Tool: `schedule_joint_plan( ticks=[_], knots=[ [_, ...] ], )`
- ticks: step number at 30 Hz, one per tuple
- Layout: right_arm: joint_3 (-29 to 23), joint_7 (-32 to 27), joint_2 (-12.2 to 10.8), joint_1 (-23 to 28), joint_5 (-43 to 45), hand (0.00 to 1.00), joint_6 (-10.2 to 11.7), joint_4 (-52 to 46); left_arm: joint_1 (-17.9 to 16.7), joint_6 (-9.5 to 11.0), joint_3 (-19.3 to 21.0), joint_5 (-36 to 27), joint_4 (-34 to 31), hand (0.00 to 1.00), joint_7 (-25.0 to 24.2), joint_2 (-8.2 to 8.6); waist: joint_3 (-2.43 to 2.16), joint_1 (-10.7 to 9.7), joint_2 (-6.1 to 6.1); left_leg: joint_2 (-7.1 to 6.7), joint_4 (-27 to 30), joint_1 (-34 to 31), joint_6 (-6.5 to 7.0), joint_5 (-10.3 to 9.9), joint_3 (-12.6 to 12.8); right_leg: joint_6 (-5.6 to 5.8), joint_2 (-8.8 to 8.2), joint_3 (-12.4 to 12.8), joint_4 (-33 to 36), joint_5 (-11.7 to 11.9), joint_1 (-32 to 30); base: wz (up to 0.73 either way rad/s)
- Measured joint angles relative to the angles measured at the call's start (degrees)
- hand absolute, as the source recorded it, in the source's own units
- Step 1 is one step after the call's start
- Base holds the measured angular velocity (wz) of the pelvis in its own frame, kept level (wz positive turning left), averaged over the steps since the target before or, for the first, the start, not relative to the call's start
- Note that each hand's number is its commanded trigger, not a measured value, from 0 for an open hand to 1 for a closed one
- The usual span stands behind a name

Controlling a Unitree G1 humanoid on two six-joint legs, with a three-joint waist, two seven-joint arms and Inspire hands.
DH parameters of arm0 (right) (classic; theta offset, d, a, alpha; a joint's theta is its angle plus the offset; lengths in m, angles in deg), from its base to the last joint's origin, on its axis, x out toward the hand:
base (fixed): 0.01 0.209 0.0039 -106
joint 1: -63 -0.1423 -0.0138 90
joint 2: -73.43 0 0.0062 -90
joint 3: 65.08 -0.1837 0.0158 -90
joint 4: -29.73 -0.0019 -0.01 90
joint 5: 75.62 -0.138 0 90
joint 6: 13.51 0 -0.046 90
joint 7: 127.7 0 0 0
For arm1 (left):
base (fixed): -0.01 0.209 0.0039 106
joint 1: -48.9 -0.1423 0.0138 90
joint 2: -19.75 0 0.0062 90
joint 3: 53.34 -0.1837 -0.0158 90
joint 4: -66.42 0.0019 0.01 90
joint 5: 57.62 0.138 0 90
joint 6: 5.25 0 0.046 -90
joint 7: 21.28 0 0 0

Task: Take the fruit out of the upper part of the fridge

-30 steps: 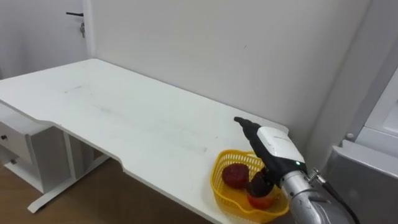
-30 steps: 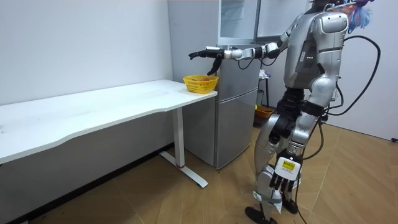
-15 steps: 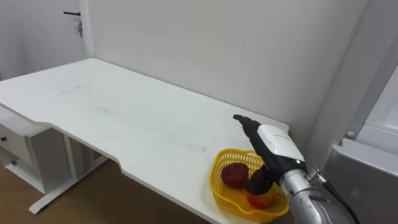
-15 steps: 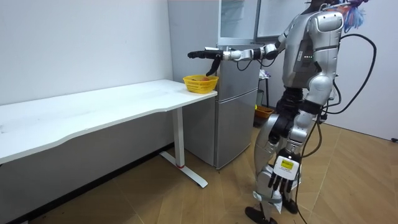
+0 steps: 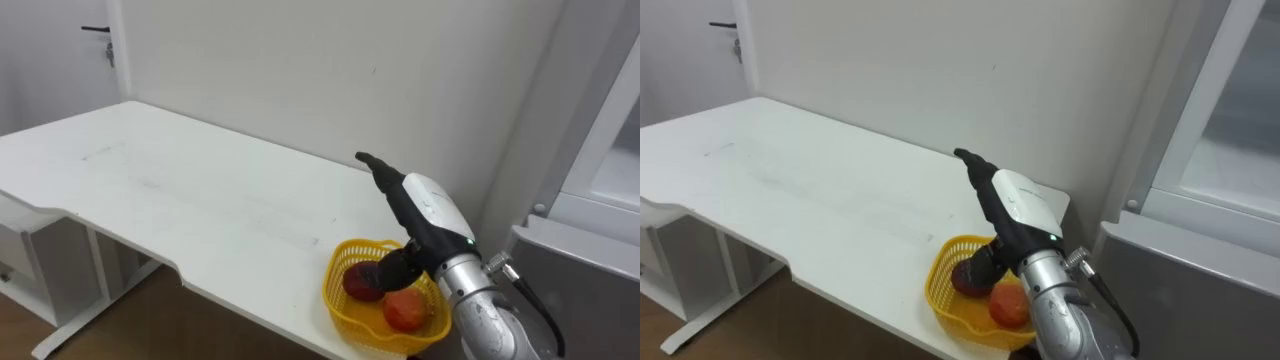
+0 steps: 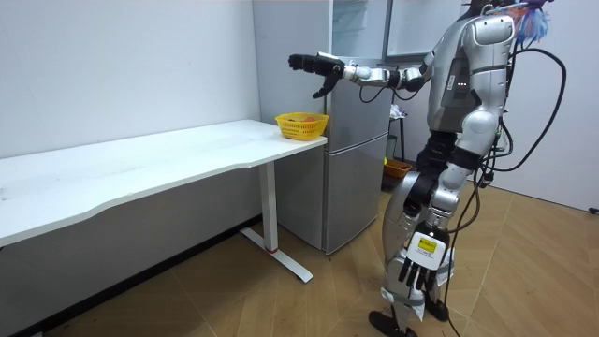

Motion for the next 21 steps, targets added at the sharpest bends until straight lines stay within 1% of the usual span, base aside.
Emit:
schedule_joint_plan(
  ticks=[1,3,5,7,8,9,11,13,15,17,18,20,21],
  knots=[
    [-0.03,0.0,-0.08,0.14,-0.01,0.0,0.09,-0.8,-0.01,0.0,0.04,-0.01,0.0,0.0,-0.04,0.07,-0.04,-0.12,0.2,0.03,0.0,0.02,0.0,0.0,0.24,0.0,-0.01,0.16,-0.04,0.0,-0.02,-0.19],
    [-0.74,0.0,-0.19,2.31,0.03,0.0,0.09,-5.31,0.51,0.23,-0.03,-0.04,0.0,0.0,-0.13,0.16,-0.35,-0.73,0.85,0.03,0.02,0.11,0.07,0.03,0.5,0.0,-0.09,0.14,-0.02,0.0,-0.03,-0.04],
    [-0.79,0.02,-0.69,4.15,0.04,0.0,0.19,-9.23,0.68,0.84,-0.03,-0.02,0.03,0.0,0.13,0.19,-0.38,-1.61,1.2,0.03,0.19,0.1,0.07,0.04,0.53,0.0,-0.08,0.18,-0.02,0.0,0.01,-0.02],
    [-0.8,0.07,-1.25,5.48,0.11,0.0,0.83,-12.3,0.66,1.24,-0.1,0.0,0.04,0.0,0.27,0.37,-0.44,-2.4,1.47,0.1,0.1,0.1,0.07,0.04,0.8,0.0,-0.08,0.21,-0.02,0.0,-0.07,-0.06],
    [-0.8,0.1,-1.64,6.28,0.09,0.0,1.29,-13.96,0.71,1.47,-0.09,0.11,0.02,0.0,0.35,0.43,-0.53,-3.03,1.54,0.15,-0.17,0.09,0.07,0.04,0.93,0.0,-0.03,0.57,-0.01,0.0,-0.12,-0.13],
    [-0.79,0.24,-1.86,7.09,0.22,0.0,1.34,-15.49,0.72,1.49,-0.06,0.07,0.06,0.0,0.38,0.42,-0.64,-3.31,1.79,0.34,-0.26,0.08,0.07,0.03,1.46,-0.01,0.08,1.68,0.02,0.01,-0.45,-0.19],
    [-1.02,0.42,-1.83,8.69,0.59,0.0,1.43,-18.23,0.8,1.64,-0.01,0.06,0.05,0.0,0.55,0.38,-0.81,-3.52,1.78,0.67,-0.49,0.12,0.06,0.04,2.25,-0.16,0.25,2.39,0.08,0.1,-0.85,-0.22],
    [-1.76,1.02,-1.87,10.44,0.58,0.0,2.28,-20.43,0.75,1.78,-0.04,0.02,0.15,0.0,0.54,0.52,-0.8,-4.43,1.81,0.74,-0.51,0.32,0.05,0.04,2.51,-0.18,0.26,2.74,0.1,0.11,-0.84,-0.13],
    [-2.28,1.24,-1.89,11.58,-0.63,0.0,2.77,-22.47,0.65,2.7,-0.12,-0.09,1.54,0.0,0.52,1.02,-0.55,-4.85,2.27,0.95,-0.83,0.99,0.09,0.0,3.72,-0.26,0.23,3.53,0.14,0.16,-0.65,-0.23],
    [-3.15,1.23,-1.88,12.96,-2.03,0.0,3.68,-24.21,1.1,2.95,-0.13,-0.19,2.83,0.0,0.53,1.13,-0.54,-6.01,2.37,0.93,-0.9,1.08,0.1,0.0,3.82,-0.29,0.2,3.72,0.14,0.19,-0.64,-0.1],
    [-3.65,1.28,-2.04,14.02,-1.94,0.0,4.27,-25.4,1.19,3.01,-0.12,-0.23,3.3,0.0,0.53,1.17,-0.53,-6.27,2.42,1.0,-1.07,1.21,0.1,0.0,4.21,-0.29,0.26,4.61,0.14,0.19,-0.66,-0.12],
    [-4.5,1.29,-2.61,15.34,-1.36,0.0,4.74,-27.1,1.43,3.28,-0.1,-0.36,4.38,0.0,0.53,1.29,-0.52,-6.47,2.5,1.16,-1.79,1.93,0.1,0.01,4.98,-0.33,0.3,5.32,0.16,0.21,-0.7,-0.24],
    [-4.86,1.29,-3.02,15.46,-1.06,0.0,5.38,-27.62,1.44,3.42,-0.07,-0.35,5.15,0.0,0.48,1.33,-0.55,-6.91,2.6,1.27,-1.92,2.07,0.1,-0.01,5.37,-0.33,0.36,5.97,0.18,0.21,-0.71,-0.2]
  ],
)
